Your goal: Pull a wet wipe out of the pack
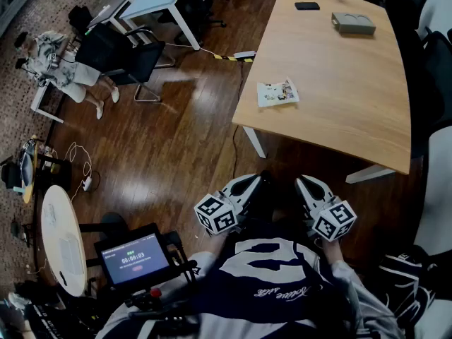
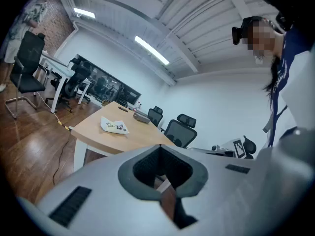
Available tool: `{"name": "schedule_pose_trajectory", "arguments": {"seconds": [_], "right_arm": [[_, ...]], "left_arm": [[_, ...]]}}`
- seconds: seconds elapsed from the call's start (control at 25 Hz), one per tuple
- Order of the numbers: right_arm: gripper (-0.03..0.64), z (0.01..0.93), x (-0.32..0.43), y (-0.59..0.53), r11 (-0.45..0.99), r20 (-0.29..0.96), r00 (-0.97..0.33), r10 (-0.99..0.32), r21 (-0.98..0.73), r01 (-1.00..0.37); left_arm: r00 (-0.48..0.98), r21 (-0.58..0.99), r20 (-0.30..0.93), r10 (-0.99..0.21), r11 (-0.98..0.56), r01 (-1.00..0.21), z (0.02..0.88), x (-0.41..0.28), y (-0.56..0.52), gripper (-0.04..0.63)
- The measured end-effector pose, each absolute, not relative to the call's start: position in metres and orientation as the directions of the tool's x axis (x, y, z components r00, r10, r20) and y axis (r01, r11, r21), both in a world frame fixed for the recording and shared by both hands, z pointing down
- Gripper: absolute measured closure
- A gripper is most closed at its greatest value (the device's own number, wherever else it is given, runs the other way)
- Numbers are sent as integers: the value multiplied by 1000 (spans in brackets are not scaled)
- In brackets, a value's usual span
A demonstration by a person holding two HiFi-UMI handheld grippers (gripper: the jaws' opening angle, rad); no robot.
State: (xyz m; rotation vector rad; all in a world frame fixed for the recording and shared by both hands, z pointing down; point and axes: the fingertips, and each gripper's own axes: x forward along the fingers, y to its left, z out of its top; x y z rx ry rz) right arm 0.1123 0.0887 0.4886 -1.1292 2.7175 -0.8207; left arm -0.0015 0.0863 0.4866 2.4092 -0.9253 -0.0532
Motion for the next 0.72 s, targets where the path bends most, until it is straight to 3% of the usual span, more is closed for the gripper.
{"name": "schedule_pose_trajectory", "arguments": {"seconds": [0.72], "right_arm": [[606, 500, 78, -105, 488, 185, -664, -724, -543, -684]], "left_arm": [[817, 483, 227, -530, -667, -567, 511, -35, -125, 594]]}}
